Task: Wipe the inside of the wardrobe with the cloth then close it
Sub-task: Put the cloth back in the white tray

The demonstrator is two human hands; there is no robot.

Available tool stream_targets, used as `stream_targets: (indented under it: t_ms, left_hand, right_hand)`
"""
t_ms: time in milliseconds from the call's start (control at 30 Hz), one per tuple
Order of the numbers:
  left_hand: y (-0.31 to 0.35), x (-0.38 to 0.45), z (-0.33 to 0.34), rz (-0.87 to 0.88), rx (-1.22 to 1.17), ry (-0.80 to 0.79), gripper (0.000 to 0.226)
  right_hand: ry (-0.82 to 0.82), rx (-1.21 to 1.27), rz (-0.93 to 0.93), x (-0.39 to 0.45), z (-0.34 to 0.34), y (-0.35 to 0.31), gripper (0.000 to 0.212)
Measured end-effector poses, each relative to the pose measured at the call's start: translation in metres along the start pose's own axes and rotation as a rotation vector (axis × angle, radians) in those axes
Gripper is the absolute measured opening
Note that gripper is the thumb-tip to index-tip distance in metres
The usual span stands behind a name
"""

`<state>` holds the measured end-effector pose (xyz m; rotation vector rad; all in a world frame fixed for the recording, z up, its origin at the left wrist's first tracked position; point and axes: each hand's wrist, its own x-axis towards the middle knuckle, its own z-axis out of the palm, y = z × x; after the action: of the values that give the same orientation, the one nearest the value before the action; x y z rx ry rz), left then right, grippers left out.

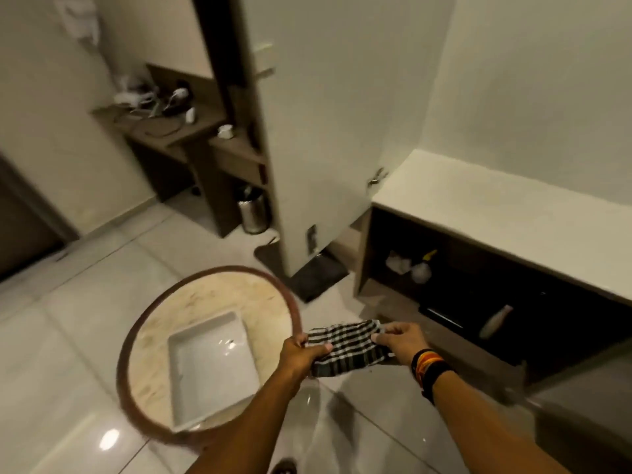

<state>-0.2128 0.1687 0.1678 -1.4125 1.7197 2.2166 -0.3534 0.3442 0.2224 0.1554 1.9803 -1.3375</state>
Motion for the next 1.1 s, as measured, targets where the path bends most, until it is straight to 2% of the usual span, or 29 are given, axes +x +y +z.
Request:
stream_targets:
  t_ms: [33,67,133,200,367,467,533,633,733,800,900,1000,1100]
  left_hand:
    - [-0.013,0.005,-0.035,-0.003,-0.046,0.048,0.073]
    - [-0.024,0.006,-0.062,-0.006,-0.05,0.101,0.07]
    - [-0.037,0.002,-0.116,-0.011,-0.027,0.242,0.052]
    - [-0.048,0.002,-0.167,-0.005,-0.004,0.33,0.044]
    - [-0.079,0.022,-0.269,-0.04,-0.022,0.346,0.055]
    - [-0.087,0.04,-0.299,-0.057,-0.066,0.384,0.056]
    - [-0.089,0.058,-0.312,-0.08,-0.076,0.387,0.053]
    - [-0.088,0.074,-0.323,-0.078,-0.046,0.32,0.06]
    - [-0.094,0.08,-0.323,-0.036,0.183,0.314,0.061]
    - [-0.103,0.075,-0.315,0.03,0.37,0.293,0.049]
    - [-0.114,0.067,-0.292,0.2,0.725,0.244,0.037]
    - [-0.107,0.069,-0.248,0.493,1.054,0.155,0.059]
    - [-0.081,0.067,-0.189,0.669,1.227,-0.048,0.061]
  right_hand:
    - [-0.042,-0.037,0.013,0.004,0.038,0.004,0.013]
    - [-0.07,-0.064,0.028,0.007,0.068,0.009,0.014]
    - [-0.124,-0.113,0.029,0.014,0.136,0.02,0.015]
    - [-0.155,-0.153,0.017,0.021,0.201,0.032,0.017]
    - [-0.167,-0.218,-0.004,0.019,0.326,0.047,0.015]
    - [-0.146,-0.234,0.037,0.037,0.364,0.066,0.014]
    - [-0.126,-0.262,0.061,0.057,0.386,0.077,0.025]
    - [-0.092,-0.297,0.07,0.075,0.403,0.076,0.035]
    - [-0.064,-0.35,0.066,0.084,0.402,0.075,0.03]
    - [-0.048,-0.374,0.059,0.084,0.391,0.083,0.029]
    - [-0.037,-0.414,0.048,0.071,0.359,0.092,0.031]
    - [0.05,-0.627,-0.047,0.053,0.309,0.094,0.037]
    - [0.122,-0.888,-0.178,0.047,0.259,0.091,0.056]
